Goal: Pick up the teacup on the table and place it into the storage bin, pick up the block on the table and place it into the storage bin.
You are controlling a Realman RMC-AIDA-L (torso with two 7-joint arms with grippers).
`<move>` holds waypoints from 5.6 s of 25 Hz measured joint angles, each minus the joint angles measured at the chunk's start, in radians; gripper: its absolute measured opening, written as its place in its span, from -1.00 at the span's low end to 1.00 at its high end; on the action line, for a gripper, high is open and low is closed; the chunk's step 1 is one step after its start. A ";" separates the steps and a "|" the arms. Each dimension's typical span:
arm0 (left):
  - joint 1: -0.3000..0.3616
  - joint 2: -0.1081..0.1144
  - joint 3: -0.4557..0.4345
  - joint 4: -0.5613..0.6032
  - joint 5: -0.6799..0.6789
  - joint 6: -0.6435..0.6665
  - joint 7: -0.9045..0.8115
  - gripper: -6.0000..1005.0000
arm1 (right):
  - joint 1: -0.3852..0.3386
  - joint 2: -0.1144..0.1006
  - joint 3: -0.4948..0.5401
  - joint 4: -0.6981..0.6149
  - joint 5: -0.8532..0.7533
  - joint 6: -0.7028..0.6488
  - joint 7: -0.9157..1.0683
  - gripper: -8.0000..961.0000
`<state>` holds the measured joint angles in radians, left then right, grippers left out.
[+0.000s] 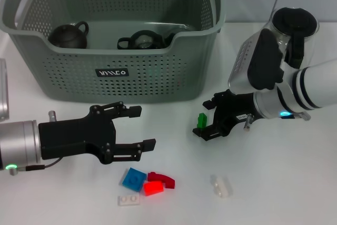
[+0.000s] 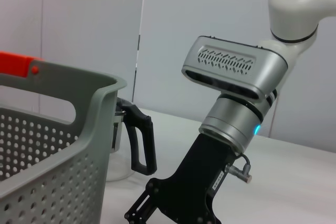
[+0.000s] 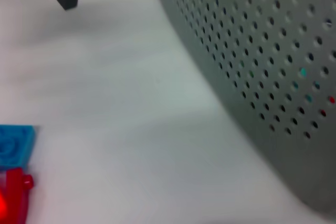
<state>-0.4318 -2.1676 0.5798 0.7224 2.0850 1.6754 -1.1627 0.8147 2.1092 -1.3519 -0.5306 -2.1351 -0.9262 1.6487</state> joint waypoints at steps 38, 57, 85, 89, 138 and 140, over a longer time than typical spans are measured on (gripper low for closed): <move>0.016 0.001 -0.039 0.004 0.000 -0.005 -0.002 0.69 | -0.217 -0.015 0.239 -0.969 0.143 -0.853 0.448 -0.08; -0.004 0.002 -0.036 0.003 -0.006 0.002 0.000 0.69 | 0.252 -0.046 0.360 -0.461 -0.149 -0.335 0.423 -0.08; -0.009 0.006 -0.034 0.002 0.014 0.032 -0.009 0.69 | -0.167 -0.009 0.021 -0.955 -0.317 -1.008 0.385 0.72; -0.008 0.005 -0.034 0.000 0.013 0.028 -0.009 0.69 | -0.136 -0.008 -0.140 -0.872 -0.363 -0.910 0.423 0.72; 0.004 0.003 -0.043 -0.019 0.006 -0.006 -0.003 0.69 | -0.029 -0.009 -0.484 -0.626 -0.332 -0.541 0.472 -0.06; 0.004 0.004 -0.043 -0.015 0.007 -0.005 -0.003 0.69 | -0.045 -0.010 -0.410 -0.709 -0.333 -0.633 0.476 -0.06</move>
<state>-0.4278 -2.1638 0.5367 0.7070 2.0919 1.6705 -1.1659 0.7701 2.0995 -1.7614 -1.2391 -2.4685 -1.5591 2.1251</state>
